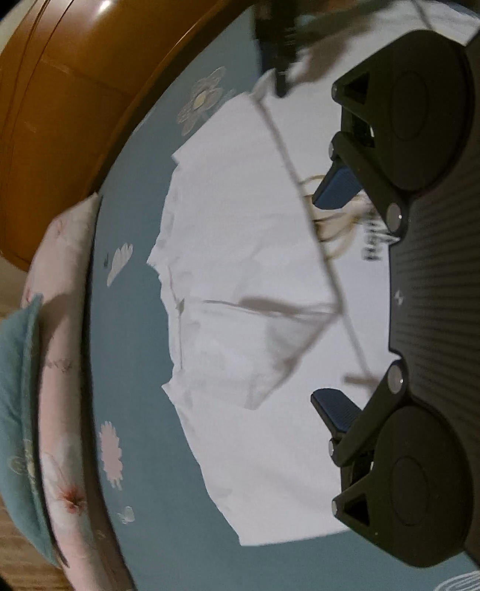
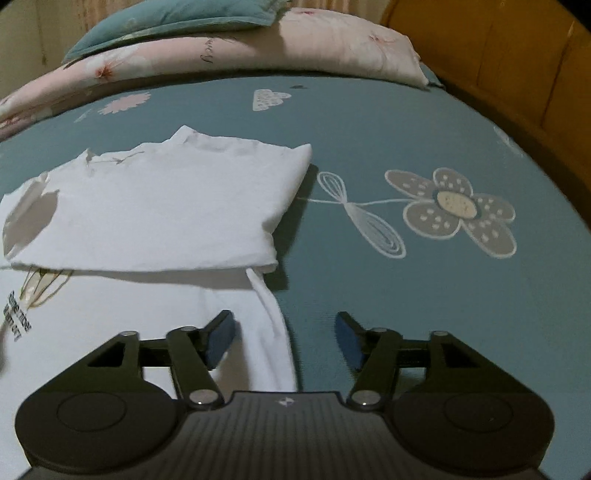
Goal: Fold clothes
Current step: 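Withdraw the right tool while the left tool moves to the shirt hem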
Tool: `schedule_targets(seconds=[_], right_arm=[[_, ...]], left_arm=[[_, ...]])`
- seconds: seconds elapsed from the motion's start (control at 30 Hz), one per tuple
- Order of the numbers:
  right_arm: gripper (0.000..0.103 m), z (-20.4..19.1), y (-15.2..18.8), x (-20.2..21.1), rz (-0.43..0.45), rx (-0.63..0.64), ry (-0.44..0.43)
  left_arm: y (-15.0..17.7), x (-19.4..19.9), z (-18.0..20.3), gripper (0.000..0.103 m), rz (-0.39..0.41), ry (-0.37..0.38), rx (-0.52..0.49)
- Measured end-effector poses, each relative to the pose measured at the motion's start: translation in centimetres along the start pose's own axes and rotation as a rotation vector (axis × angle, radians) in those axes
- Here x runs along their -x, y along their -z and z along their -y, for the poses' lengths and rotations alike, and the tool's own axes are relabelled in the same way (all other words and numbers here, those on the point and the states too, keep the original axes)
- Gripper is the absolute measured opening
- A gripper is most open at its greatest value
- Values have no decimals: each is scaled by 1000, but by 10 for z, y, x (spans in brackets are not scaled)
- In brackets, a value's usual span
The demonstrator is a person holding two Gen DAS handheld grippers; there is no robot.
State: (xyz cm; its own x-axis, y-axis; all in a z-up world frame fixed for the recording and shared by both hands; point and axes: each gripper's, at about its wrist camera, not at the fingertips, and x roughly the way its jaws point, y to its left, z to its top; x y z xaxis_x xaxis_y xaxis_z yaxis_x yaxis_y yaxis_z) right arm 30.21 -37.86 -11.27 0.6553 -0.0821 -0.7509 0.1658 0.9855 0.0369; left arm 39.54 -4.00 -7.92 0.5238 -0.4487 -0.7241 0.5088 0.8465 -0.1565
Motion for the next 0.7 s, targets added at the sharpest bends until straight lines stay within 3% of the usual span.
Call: schedule_targets(seconds=[0.17,0.33,0.53,0.6,0.7], right_arm=[[77,-7,-1,-2,30,-18,2],[79,2,-3,-1,41,-66,-59],[79,2,-2,-2,29,4,-53],[79,5,-3,-2,23,8,-67],[80,10,-9,-5,2,-2,-116]], left_arm=[[-30,-26,-1,100,-71,-94,98],[-40,-47,5,94,-99,-219,90],[-29,-22,-30,94,-102,-379,163],[-23,-15,-42,94,-122,-404,183],[-19,-7,-53,94,-117,-310,219]])
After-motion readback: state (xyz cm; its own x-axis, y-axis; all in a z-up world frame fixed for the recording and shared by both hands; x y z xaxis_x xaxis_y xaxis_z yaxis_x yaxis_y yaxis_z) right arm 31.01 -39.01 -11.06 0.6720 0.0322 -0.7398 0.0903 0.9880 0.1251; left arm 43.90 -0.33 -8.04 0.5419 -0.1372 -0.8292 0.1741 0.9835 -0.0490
